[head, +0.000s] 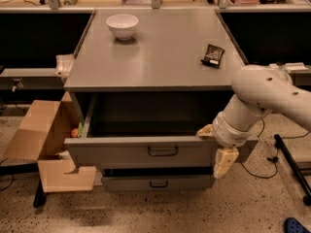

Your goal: Open top drawer

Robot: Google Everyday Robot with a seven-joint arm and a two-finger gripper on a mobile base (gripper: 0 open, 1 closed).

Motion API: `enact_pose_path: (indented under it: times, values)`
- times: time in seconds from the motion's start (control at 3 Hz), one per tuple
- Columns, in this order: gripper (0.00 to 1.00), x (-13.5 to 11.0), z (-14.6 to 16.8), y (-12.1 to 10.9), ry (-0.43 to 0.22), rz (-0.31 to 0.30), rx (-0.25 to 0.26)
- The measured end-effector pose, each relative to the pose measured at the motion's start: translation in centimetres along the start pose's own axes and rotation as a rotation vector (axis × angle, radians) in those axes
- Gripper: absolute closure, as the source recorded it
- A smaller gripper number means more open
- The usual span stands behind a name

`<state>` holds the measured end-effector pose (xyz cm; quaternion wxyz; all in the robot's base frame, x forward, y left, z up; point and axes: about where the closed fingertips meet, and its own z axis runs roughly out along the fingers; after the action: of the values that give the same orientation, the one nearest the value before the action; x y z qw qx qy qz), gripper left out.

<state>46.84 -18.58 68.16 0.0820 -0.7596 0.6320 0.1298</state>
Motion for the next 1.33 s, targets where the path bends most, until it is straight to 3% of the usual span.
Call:
enact_pose_path:
  times: [0.33, 0.67, 1.0, 1.33]
  values:
    - [0.49, -0.12, -1.54, 1.15, 0.002, 0.000, 0.033]
    - [0.80, -0.12, -1.29, 1.91, -0.015, 0.001, 0.028]
    - [1.00, -0.18, -0.69, 2.05, -0.025, 0.001, 0.012]
    - [0.00, -0.18, -0.68, 2.05, -0.025, 0.001, 0.011]
